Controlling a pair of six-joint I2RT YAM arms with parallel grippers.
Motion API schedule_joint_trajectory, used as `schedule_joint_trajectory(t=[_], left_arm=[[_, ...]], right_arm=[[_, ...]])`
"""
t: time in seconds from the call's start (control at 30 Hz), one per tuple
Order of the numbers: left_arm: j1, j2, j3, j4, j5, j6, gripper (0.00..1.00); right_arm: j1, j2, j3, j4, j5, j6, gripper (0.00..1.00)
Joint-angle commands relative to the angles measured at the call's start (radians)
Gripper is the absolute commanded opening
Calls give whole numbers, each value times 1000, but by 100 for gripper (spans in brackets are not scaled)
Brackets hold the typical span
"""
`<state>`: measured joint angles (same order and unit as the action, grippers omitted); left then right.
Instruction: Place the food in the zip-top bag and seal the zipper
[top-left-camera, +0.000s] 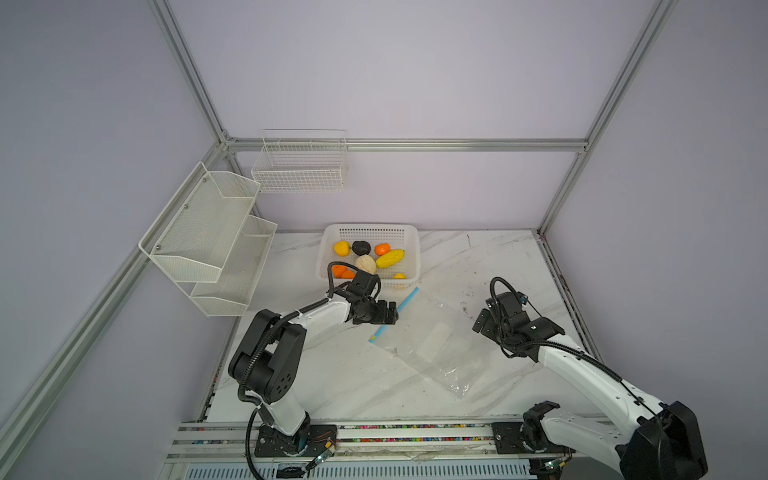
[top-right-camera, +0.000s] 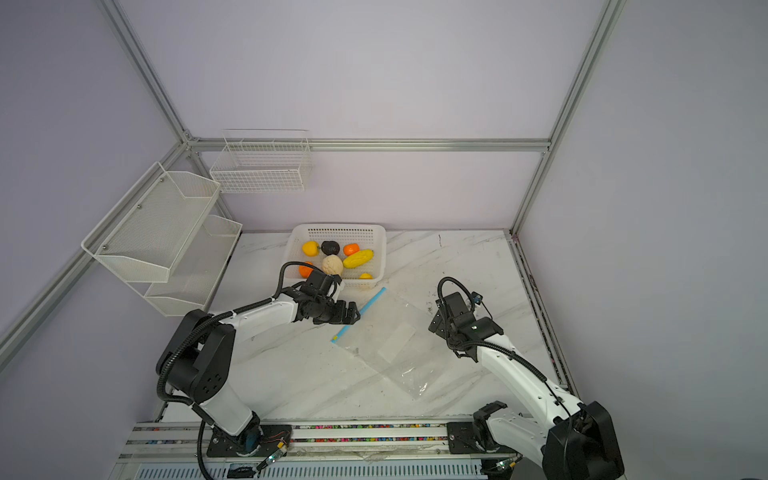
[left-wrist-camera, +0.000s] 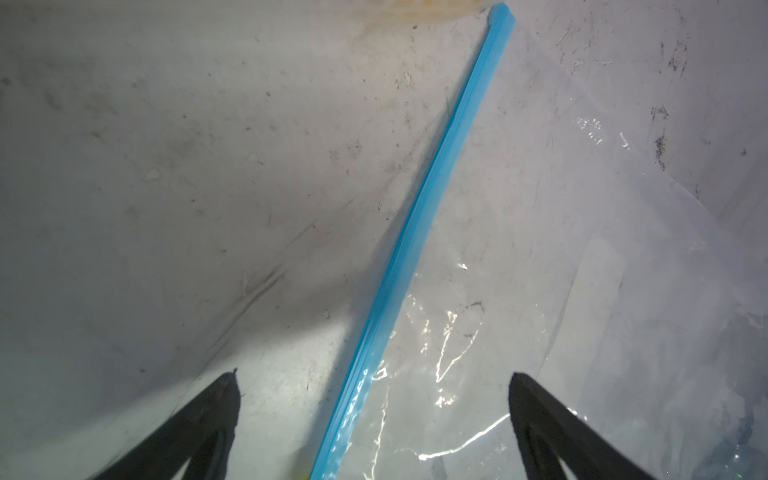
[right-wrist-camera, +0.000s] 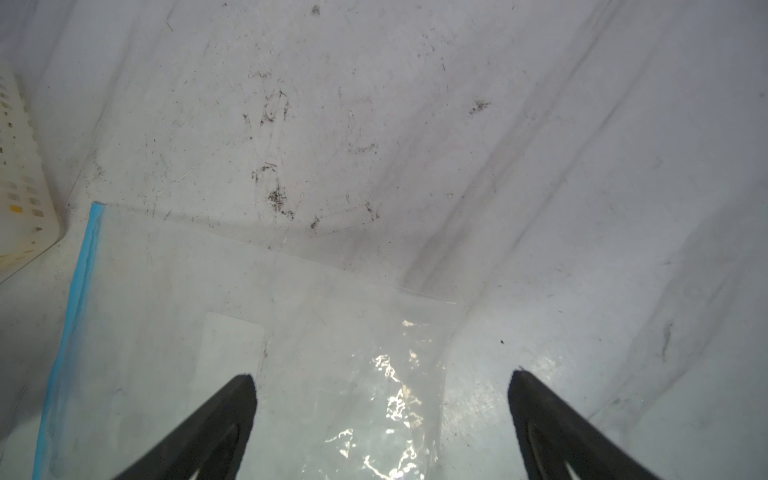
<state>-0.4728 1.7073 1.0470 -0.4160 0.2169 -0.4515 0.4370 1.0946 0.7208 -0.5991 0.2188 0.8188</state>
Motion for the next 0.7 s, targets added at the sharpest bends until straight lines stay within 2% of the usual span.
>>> schedule_joint_trajectory(t=[0.0,0.2,0.4,0.67], left_arm=[[-10,28,126,-1,20,20,100],[-33,66,148,-2,39,20,100],[-36,101,140,-6,98,18,97],[-61,63,105,-15,146,-7,97]], right_arm=[[-17,37,-24,92,-65,-13,97],[-22,123,-38,192,-107,-37,97],[-28,188,-28,243,-100,-69,97],[-36,247,46,257,-70,-135,94]])
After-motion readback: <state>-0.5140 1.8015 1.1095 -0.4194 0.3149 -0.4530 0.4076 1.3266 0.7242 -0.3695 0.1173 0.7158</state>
